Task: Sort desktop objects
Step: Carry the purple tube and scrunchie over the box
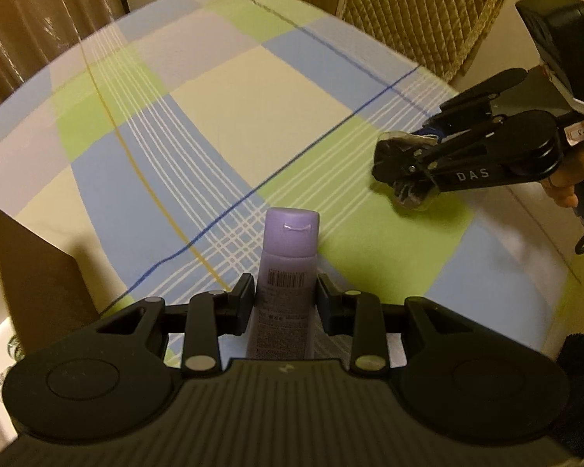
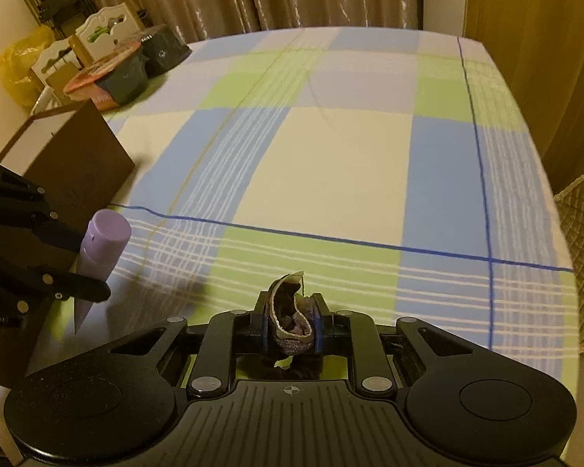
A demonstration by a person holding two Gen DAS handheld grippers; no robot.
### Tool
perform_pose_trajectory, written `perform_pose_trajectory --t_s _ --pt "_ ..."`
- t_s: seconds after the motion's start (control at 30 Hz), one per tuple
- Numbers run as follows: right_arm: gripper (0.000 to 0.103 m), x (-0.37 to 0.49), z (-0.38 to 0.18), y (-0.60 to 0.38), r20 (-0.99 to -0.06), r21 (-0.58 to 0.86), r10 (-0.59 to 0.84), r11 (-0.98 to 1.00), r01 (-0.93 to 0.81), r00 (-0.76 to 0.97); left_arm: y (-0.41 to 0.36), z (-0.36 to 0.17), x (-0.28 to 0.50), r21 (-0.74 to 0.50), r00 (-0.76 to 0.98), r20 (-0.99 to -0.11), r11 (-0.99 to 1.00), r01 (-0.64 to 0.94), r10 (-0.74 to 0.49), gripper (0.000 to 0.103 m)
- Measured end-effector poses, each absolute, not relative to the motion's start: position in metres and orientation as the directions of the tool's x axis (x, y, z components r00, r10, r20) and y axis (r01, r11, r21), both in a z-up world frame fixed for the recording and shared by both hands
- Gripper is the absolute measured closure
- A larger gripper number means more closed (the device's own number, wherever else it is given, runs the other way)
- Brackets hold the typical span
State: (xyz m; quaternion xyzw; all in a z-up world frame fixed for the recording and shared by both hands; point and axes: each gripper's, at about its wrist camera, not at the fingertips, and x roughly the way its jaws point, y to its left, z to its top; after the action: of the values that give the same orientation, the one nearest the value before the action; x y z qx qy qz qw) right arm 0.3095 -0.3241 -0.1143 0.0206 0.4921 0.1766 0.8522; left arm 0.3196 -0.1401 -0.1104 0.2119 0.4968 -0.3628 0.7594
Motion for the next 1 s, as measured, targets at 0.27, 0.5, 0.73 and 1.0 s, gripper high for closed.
perform_pose_trajectory --t_s 0.27,0.5,0.73,1.0 --pt "0.084 0.293 -0.076 -0.306 -0.797 0.252 0.379 0.917 -0.31 0.471 -0.118 -0.07 0.297 -0.037 0.308 -0.861 0.654 0.755 -0.405 0.074" --pt "0.084 0.276 -0.04 -0.267 -0.758 0.277 0.445 0.881 -0.382 0.477 -0.076 -0.03 0.27 -0.013 0.374 -0.823 0.673 0.74 -0.427 0.074" --pt "0.084 0.26 -0.008 -0.206 -0.702 0.3 0.536 0.819 -0.489 0.468 -0.008 -0.002 0.247 0.028 0.45 -0.802 0.729 0.684 -0.392 0.074" --pt "0.084 0.246 0.013 -0.129 -0.654 0.316 0.629 0.732 -0.603 0.421 0.073 0.012 0.227 0.064 0.505 -0.802 0.794 0.605 -0.32 0.074"
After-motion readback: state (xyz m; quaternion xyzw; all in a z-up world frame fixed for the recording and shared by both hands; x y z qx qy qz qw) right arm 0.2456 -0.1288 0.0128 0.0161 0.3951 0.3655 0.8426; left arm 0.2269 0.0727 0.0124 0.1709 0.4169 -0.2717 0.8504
